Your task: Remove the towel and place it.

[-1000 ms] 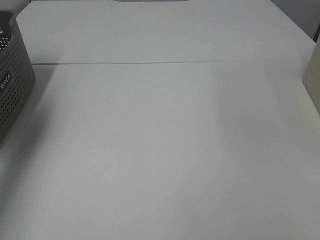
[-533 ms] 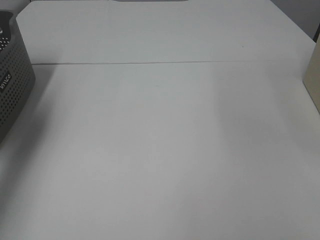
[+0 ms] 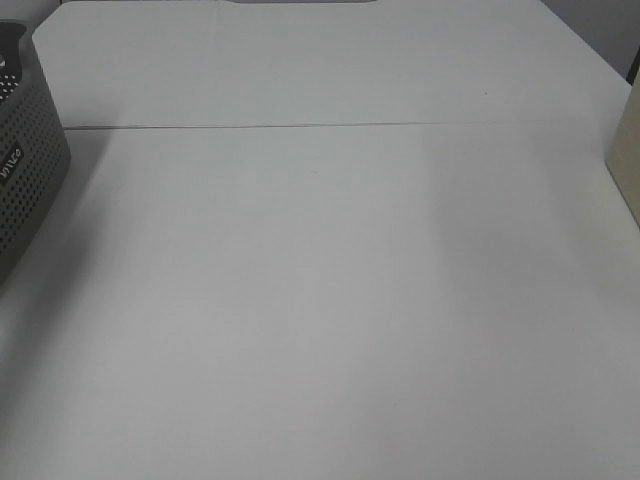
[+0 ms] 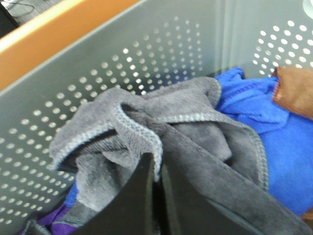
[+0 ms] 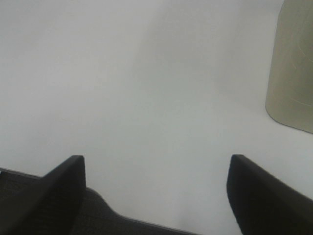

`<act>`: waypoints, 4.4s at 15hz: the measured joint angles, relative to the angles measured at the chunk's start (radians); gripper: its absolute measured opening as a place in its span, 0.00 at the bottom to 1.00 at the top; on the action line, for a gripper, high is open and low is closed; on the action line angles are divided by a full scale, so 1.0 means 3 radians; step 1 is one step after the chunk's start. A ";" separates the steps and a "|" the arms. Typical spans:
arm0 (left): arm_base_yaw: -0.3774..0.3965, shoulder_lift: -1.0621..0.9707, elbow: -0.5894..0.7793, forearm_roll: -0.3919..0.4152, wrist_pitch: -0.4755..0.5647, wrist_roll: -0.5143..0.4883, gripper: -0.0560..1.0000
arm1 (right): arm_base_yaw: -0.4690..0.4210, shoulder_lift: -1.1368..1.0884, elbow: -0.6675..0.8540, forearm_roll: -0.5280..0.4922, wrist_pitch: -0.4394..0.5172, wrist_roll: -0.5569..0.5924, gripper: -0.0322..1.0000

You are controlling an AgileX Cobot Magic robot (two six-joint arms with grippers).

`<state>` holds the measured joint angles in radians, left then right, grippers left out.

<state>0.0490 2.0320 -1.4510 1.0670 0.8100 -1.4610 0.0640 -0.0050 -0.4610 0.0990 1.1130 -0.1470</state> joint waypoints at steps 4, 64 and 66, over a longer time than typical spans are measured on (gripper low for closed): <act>0.0000 -0.0053 0.0000 -0.0023 -0.0293 0.0170 0.05 | 0.0000 0.0000 0.0000 0.0000 0.0000 0.0000 0.77; -0.0670 -0.1327 -0.0443 0.2293 -0.5997 -0.0343 0.05 | 0.0220 0.5347 -0.0670 0.5447 -0.0717 -0.6747 0.76; -0.0670 -0.1327 -0.0443 0.2293 -0.6030 -0.0343 0.05 | 0.0393 0.5543 -0.0857 0.5450 -0.0823 -0.6827 0.76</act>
<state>-0.1520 1.6340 -1.5840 1.7550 -0.9990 -1.5640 0.1820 1.6580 -0.7180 1.7340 0.8660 -2.1950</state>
